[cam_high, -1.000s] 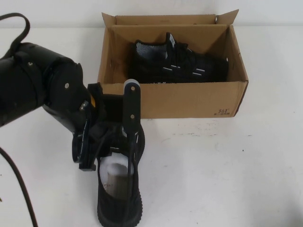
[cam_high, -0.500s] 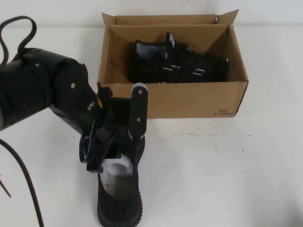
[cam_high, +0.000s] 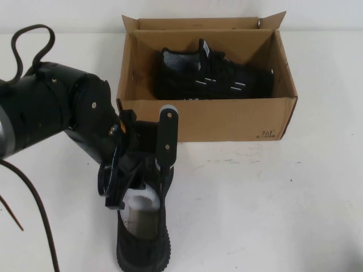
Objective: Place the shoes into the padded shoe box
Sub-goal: Pick up the shoe from the table
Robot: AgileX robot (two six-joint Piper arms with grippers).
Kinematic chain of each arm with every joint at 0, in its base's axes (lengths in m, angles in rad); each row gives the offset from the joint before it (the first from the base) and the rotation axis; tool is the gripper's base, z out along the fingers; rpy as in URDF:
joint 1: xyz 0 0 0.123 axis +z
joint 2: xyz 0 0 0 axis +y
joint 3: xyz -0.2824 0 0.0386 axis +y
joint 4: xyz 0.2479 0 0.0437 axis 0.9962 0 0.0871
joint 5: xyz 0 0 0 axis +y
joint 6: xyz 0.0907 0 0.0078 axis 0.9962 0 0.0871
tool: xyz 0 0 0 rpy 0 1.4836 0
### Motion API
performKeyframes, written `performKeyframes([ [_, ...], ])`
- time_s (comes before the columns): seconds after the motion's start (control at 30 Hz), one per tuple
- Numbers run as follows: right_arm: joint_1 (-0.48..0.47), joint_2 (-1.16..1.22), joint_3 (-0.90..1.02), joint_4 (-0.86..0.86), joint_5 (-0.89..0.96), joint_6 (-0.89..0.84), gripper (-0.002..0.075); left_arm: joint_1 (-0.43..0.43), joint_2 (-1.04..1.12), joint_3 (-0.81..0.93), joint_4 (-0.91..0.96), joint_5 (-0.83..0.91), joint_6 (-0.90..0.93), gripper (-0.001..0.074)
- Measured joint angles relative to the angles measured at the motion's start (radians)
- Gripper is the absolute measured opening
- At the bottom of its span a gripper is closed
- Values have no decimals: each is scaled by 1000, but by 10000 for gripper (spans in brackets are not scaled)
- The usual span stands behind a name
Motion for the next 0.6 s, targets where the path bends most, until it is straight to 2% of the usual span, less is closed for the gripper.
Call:
performKeyframes([
  [0.2,0,0,0,0,0,0,-8,0,0,0,15,0,0,172],
  [0.4,0,0,0,0,0,0,-8,0,0,0,17,30,0,28],
  [0.6,0,0,0,0,0,0,-8,0,2,-56,49,109,-136,10],
])
